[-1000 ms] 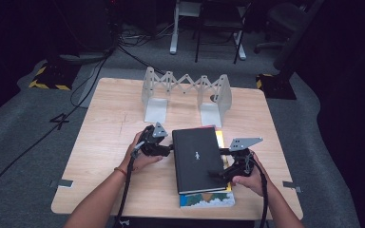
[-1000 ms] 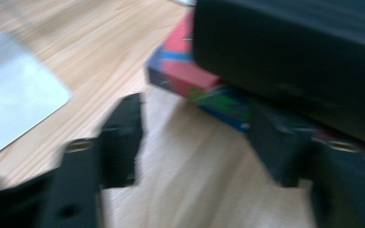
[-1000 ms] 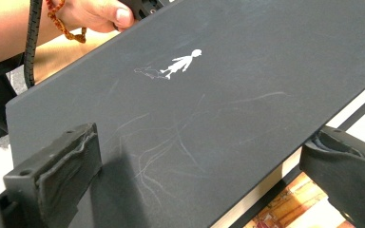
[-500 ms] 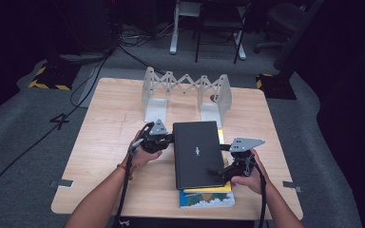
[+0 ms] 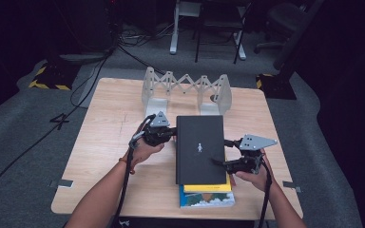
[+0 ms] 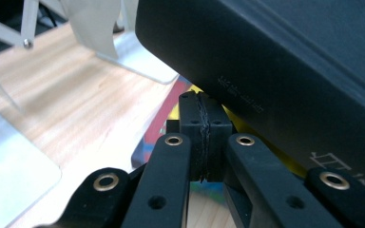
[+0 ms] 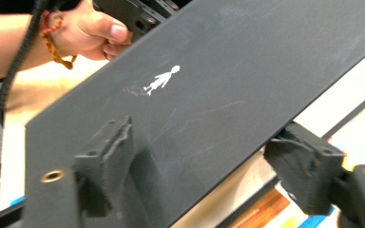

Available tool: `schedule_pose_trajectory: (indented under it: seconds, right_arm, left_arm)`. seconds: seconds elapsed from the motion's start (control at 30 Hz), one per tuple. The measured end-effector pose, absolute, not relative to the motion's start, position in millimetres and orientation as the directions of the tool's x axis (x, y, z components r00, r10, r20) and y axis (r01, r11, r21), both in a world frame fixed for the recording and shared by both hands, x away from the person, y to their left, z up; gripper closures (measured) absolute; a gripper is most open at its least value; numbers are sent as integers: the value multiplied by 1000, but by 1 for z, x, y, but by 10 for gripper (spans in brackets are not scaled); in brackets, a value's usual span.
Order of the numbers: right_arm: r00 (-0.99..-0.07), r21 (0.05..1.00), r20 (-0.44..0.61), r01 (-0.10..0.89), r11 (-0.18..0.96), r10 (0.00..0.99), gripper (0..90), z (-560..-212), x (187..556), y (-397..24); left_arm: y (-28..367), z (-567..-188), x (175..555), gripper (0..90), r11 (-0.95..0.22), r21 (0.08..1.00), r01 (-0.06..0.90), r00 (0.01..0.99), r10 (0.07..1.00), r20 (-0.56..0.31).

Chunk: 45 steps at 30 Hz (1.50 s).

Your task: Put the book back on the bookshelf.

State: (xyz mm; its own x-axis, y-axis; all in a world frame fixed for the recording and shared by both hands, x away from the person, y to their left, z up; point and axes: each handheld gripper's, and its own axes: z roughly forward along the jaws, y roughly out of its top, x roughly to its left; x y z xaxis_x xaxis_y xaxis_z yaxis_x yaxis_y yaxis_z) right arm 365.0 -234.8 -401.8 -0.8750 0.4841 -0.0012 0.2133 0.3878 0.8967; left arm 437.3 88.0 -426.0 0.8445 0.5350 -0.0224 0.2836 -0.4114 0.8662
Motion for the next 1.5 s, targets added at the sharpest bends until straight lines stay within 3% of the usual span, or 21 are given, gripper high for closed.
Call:
schedule_pose_trajectory:
  seconds: [0.33, 0.63, 0.9, 1.13, 1.27, 1.5]
  right_arm:
    - [-931, 922, -8, 134, 362, 364, 487, -385, 361, -235]
    - [-952, 935, -73, 38, 353, 297, 600, -377, 350, -233]
    - [-946, 935, -129, -16, 355, 298, 612, -374, 337, -230]
    - [-944, 936, -123, -9, 351, 305, 610, -376, 337, -231]
    - [-943, 935, -128, -12, 354, 307, 610, -376, 336, -231]
    - [-944, 938, -114, 1, 348, 309, 608, -377, 338, -232]
  left_arm:
    - [78, -396, 435, 898, -392, 897, 202, 865, 501, 25]
    - [76, -380, 426, 897, -431, 889, 157, 851, 515, 100]
    - [89, -383, 416, 818, -365, 917, 161, 844, 532, 63]
    - [95, -397, 404, 662, -383, 902, 200, 839, 542, 44]
    - [93, -406, 395, 464, -434, 870, 235, 812, 580, 70]
    - [100, -420, 382, 279, -479, 838, 262, 823, 564, 65]
